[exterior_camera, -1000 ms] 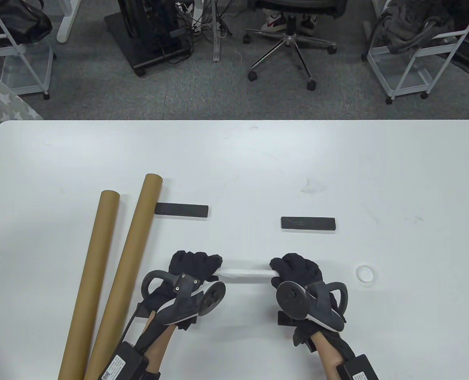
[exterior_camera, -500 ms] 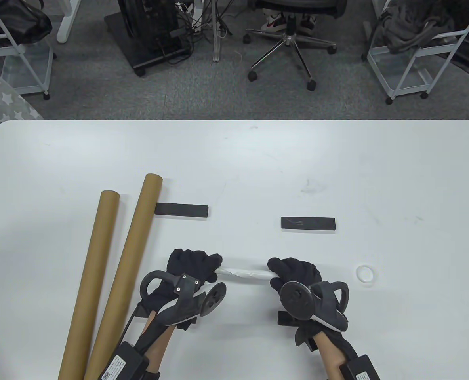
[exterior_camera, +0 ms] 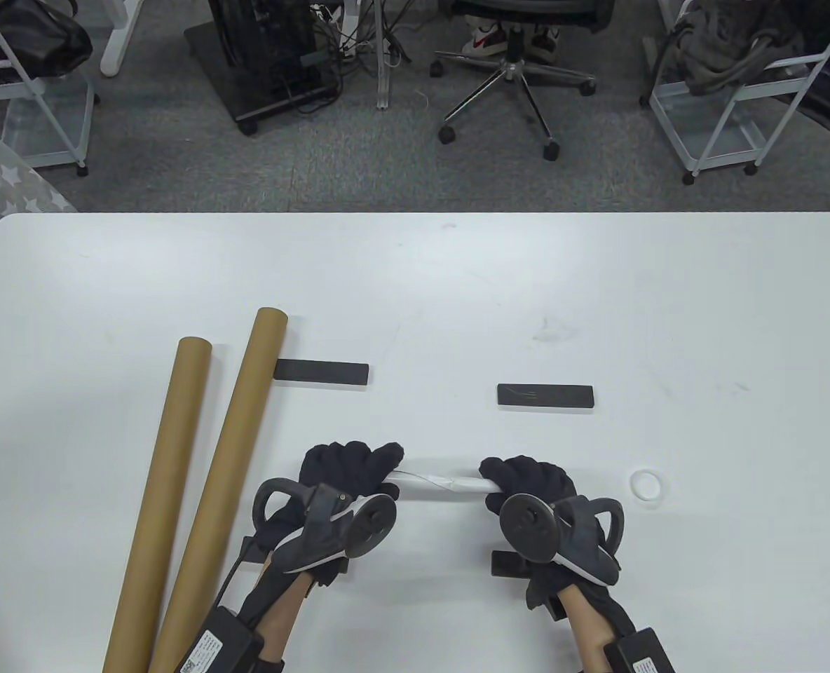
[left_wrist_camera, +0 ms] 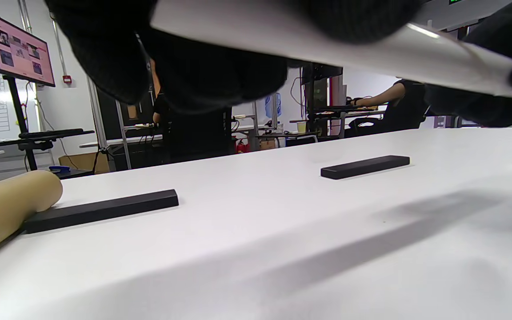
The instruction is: Roll up posters and store in mailing tubes
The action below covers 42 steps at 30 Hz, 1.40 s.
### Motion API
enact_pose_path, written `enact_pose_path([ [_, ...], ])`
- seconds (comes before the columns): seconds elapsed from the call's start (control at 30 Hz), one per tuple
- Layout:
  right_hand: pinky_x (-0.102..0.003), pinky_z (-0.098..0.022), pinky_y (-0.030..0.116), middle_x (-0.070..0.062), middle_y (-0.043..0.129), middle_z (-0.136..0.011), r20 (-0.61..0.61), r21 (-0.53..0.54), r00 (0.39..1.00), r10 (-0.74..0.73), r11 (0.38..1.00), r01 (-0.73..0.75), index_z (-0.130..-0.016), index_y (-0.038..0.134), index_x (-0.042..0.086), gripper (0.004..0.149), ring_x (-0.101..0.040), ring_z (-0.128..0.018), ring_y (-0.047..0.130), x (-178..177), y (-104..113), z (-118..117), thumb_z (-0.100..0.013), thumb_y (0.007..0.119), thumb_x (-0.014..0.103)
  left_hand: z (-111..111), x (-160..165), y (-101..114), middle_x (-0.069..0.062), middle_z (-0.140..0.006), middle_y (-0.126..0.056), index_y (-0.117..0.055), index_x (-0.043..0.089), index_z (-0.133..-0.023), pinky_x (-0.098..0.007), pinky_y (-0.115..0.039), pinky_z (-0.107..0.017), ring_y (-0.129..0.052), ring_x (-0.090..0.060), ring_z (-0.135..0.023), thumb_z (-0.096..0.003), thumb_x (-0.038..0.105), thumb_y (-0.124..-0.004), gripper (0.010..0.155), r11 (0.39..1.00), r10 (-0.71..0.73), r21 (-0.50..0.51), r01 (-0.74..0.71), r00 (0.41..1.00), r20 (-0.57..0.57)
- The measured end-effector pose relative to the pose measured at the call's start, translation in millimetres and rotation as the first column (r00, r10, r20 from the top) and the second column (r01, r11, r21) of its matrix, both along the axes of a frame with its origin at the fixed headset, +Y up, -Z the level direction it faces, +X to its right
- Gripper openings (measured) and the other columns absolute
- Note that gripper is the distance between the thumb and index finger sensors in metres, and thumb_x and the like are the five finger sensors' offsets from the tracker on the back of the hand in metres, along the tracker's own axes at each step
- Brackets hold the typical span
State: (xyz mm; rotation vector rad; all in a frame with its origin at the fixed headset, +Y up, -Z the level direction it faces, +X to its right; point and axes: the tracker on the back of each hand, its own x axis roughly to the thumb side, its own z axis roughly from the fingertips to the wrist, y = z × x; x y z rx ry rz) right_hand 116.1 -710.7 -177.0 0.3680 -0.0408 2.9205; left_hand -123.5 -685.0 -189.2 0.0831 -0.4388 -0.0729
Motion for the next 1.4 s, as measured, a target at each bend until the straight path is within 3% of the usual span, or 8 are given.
enact_pose_path([
  [0.17,-0.068,-0.065,0.067,-0.009,0.079,-0.096,-0.001,-0.009,1.0,-0.016,1.0,0.016,-0.1,0.068,0.022,0.052,-0.042,-0.082,0.083,1.0,-0.1,-0.7,-0.049,0.07,0.034,1.0,0.9,-0.3,0.006,-0.094,-0.086,-0.068,0.032,-0.1,-0.052,-0.077,-0.075,-0.094,-0.02,-0.081,-0.0457,0.048,-0.074,0.057,0.998,-0.031,0.059,0.032,0.999,-0.013],
  [0.3,-0.068,-0.065,0.067,-0.01,0.079,-0.096,-0.005,-0.017,1.0,-0.02,1.0,0.02,-0.101,0.067,0.02,0.054,-0.042,-0.082,0.083,0.4,0.0,-0.8,-0.049,0.069,0.034,1.4,1.8,-1.3,0.0,-0.1,-0.08,-0.076,0.034,-0.098,-0.054,-0.073,-0.076,-0.089,-0.024,-0.087,-0.0456,0.049,-0.072,0.055,0.992,-0.08,0.093,0.082,0.997,-0.021],
  [0.37,-0.068,-0.065,0.067,-0.011,0.079,-0.096,-0.008,-0.018,1.0,-0.023,1.0,0.022,-0.101,0.067,0.02,0.053,-0.042,-0.081,0.083,0.3,-0.5,-0.8,-0.05,0.068,0.033,1.2,1.9,-2.2,0.004,-0.098,-0.082,-0.077,0.034,-0.098,-0.054,-0.074,-0.076,-0.09,-0.023,-0.085,-0.0457,0.05,-0.071,0.055,0.992,-0.083,0.089,0.084,0.996,-0.022],
  [0.77,-0.067,-0.066,0.066,-0.011,0.079,-0.095,0.066,-0.022,0.997,-0.037,0.999,0.039,-0.1,0.068,0.021,0.052,-0.042,-0.081,0.082,22.6,0.6,-5.3,-0.05,0.07,0.032,-7.6,-7.7,-9.1,-0.008,-0.114,-0.071,-0.056,0.031,-0.114,-0.057,-0.07,-0.078,-0.083,-0.033,-0.099,-0.0477,0.055,-0.064,0.071,0.99,-0.143,0.002,0.144,0.984,-0.102],
  [1.1,-0.068,-0.066,0.066,-0.011,0.078,-0.096,0.113,-0.046,0.988,-0.102,0.993,0.108,-0.1,0.068,0.02,0.052,-0.042,-0.082,0.082,37.9,0.9,-11.5,-0.05,0.071,0.032,-28.2,-59.6,11.8,-0.015,-0.118,-0.067,-0.05,0.024,-0.119,-0.059,-0.069,-0.078,-0.08,-0.038,-0.101,-0.0499,0.054,-0.061,0.076,0.991,-0.125,-0.08,0.104,0.931,-0.342],
  [1.4,-0.068,-0.066,0.066,-0.012,0.079,-0.096,0.124,-0.041,0.983,-0.136,0.989,0.142,-0.1,0.069,0.02,0.051,-0.043,-0.082,0.082,45.3,2.6,-11.2,-0.05,0.071,0.032,-49.1,-99.2,-7.2,-0.028,-0.12,-0.063,-0.045,0.011,-0.121,-0.062,-0.071,-0.076,-0.079,-0.049,-0.103,-0.0505,0.056,-0.064,0.086,0.971,-0.195,-0.223,0.085,0.822,-0.535],
])
